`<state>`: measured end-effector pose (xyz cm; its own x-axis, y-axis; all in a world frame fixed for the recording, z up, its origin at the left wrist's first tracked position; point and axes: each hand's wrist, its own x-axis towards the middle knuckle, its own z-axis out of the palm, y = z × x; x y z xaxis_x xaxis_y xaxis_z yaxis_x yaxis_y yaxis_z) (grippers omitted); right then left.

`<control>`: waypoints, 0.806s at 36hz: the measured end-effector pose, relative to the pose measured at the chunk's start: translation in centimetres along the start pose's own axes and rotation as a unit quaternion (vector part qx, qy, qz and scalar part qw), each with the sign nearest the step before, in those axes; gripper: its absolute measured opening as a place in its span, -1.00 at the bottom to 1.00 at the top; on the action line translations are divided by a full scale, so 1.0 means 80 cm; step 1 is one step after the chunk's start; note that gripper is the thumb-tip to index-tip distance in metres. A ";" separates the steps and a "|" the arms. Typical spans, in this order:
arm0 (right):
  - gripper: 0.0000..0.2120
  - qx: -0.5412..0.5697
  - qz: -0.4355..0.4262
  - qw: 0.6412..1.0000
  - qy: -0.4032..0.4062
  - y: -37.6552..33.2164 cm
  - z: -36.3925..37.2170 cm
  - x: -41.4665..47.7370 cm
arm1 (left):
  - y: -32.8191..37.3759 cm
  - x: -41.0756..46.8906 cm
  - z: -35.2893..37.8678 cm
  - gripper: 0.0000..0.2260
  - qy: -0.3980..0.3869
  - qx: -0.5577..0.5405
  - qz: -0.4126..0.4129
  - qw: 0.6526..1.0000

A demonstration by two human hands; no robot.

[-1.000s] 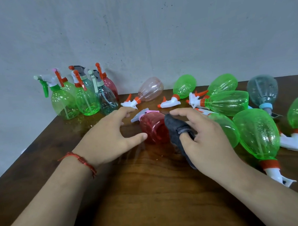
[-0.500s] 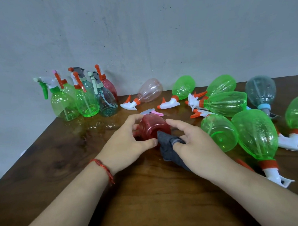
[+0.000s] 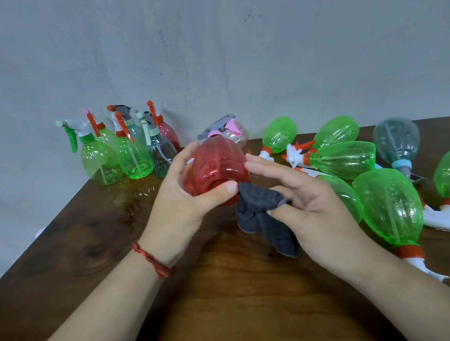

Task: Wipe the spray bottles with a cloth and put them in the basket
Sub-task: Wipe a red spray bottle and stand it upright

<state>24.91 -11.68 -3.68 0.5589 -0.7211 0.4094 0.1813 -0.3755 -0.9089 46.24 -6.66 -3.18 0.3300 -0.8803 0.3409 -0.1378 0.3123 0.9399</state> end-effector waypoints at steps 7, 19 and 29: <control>-0.39 0.088 -0.006 0.996 0.010 -0.006 -0.005 0.004 | 0.006 0.000 -0.003 -0.06 -0.055 -0.069 -0.042 0.995; -0.75 0.205 0.064 0.971 0.103 -0.003 -0.006 0.012 | 0.019 -0.018 0.002 -0.04 -0.096 0.087 0.096 0.987; -0.70 0.115 0.081 0.979 0.147 0.000 -0.003 0.011 | 0.015 -0.019 0.005 0.02 -0.100 0.174 0.151 0.968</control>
<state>25.21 -12.47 -3.33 0.3442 -0.9098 0.2321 0.3054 -0.1253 -0.9439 45.20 -5.07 -2.61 0.0438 -0.8303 0.5556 -0.5169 0.4571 0.7238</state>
